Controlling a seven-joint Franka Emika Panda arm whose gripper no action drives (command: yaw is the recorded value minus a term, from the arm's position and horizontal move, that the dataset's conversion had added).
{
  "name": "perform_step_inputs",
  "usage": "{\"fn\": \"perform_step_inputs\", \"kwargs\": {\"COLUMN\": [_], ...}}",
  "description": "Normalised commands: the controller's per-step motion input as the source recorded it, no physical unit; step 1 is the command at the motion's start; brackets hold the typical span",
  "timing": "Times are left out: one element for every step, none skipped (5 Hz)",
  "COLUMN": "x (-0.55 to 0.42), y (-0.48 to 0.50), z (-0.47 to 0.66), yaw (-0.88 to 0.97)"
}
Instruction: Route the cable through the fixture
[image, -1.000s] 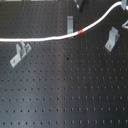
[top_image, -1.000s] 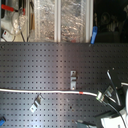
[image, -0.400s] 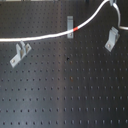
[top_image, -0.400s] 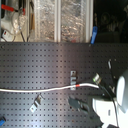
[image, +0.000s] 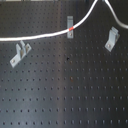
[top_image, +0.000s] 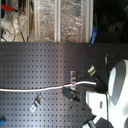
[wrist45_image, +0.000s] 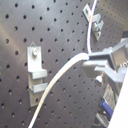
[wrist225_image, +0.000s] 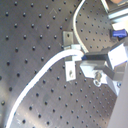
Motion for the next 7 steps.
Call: {"fn": "perform_step_inputs", "kwargs": {"x": [0.027,0.485,0.526,0.031,-0.002,0.607,0.263], "y": [0.33,0.007,-0.144,-0.002,0.0,-0.038,-0.35], "z": [-0.56,-0.19,0.0,0.0,0.07,0.01,0.06], "yaw": [-0.09,0.01,0.0,0.0,0.0,-0.45,-0.49]}}
